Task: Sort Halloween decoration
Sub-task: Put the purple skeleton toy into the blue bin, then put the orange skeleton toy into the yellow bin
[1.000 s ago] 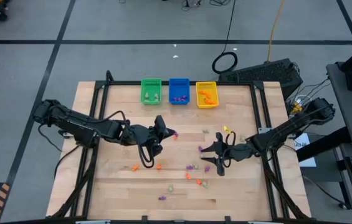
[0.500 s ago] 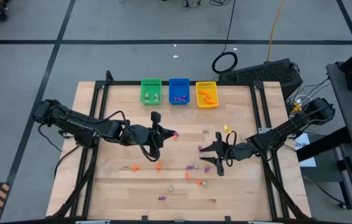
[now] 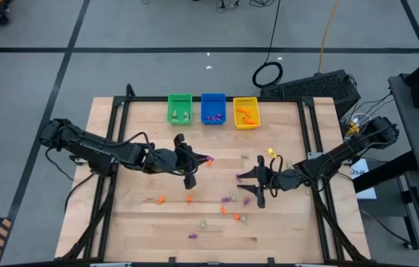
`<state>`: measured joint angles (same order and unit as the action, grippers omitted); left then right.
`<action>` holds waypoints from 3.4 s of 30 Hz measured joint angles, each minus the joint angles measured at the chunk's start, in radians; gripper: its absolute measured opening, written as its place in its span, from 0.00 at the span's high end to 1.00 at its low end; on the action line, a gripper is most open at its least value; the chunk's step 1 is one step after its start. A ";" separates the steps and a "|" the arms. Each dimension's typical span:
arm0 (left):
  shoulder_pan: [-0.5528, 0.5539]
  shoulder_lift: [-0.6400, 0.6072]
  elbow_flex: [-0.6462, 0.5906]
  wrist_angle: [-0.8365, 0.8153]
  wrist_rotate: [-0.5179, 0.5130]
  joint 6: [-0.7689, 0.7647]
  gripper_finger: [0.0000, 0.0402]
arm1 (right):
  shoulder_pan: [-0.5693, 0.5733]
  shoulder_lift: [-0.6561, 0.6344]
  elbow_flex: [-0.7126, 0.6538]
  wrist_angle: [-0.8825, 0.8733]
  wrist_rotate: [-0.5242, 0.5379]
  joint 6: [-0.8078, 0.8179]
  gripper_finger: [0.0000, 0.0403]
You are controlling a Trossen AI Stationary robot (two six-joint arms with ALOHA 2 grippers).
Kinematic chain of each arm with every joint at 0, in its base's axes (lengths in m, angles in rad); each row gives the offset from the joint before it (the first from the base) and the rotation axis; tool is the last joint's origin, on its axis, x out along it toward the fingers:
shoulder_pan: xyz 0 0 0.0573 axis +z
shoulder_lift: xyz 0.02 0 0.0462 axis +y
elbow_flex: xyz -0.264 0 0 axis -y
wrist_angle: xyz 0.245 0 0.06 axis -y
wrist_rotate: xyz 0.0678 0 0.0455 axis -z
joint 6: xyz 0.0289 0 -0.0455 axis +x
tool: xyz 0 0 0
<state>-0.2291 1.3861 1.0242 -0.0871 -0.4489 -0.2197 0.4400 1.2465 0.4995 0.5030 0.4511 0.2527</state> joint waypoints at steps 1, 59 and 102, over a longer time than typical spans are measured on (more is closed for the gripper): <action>0.000 0.000 0.000 0.001 0.000 -0.042 0.94 | 0.000 0.000 0.000 0.000 0.000 0.000 0.64; 0.578 0.177 0.000 0.278 0.204 -0.008 0.94 | 0.000 0.000 0.000 -0.007 -0.002 0.001 0.64; 0.687 0.455 0.195 0.033 0.340 0.096 0.47 | 0.000 0.000 0.000 -0.071 -0.006 0.052 0.64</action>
<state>0.4580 1.8415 1.2194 -0.0538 -0.1090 -0.1240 0.4400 1.2465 0.4992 0.4316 0.4450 0.3050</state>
